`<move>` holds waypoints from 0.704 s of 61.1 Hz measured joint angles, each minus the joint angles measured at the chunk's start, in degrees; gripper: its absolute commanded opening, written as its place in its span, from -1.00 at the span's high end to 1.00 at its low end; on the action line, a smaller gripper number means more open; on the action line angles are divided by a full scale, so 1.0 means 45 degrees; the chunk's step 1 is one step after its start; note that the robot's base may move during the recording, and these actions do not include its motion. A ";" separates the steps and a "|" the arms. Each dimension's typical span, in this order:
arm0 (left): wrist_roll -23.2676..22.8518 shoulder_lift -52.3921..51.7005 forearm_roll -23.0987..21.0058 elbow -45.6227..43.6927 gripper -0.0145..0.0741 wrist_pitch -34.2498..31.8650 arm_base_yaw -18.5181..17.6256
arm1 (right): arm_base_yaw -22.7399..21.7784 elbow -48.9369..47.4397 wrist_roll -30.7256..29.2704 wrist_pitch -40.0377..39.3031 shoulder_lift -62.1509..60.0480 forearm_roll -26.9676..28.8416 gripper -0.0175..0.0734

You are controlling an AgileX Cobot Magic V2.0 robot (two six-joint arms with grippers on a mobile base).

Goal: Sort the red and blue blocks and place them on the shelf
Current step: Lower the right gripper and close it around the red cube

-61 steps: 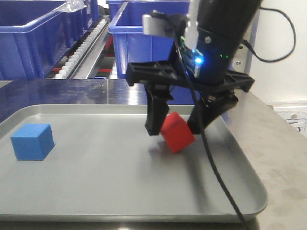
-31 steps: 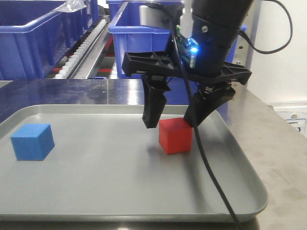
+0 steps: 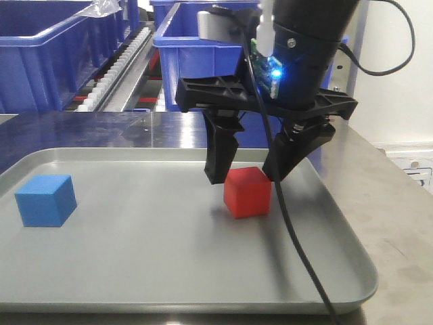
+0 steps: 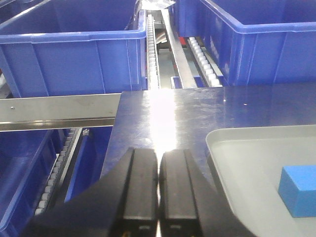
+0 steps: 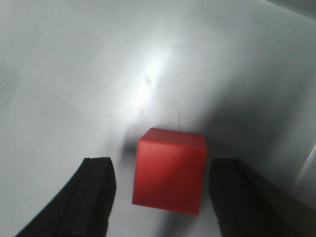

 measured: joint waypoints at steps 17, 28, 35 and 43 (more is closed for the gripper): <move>0.0000 0.0000 0.0000 0.0000 0.37 0.0000 0.0000 | 0.0000 0.0000 0.0000 0.0000 0.0193 -0.0011 -0.53; 0.0000 0.0000 0.0000 0.0000 0.38 0.0000 0.0000 | 0.0055 0.0000 0.0000 0.0020 0.0251 -0.0031 -0.54; 0.0000 0.0000 0.0000 0.0000 0.37 0.0000 0.0000 | 0.0055 0.0000 0.0000 -0.0002 0.0251 -0.0031 -0.54; 0.0000 0.0000 0.0000 0.0000 0.37 0.0000 0.0000 | 0.0055 -0.0039 0.0000 0.0023 0.0381 -0.0031 -0.54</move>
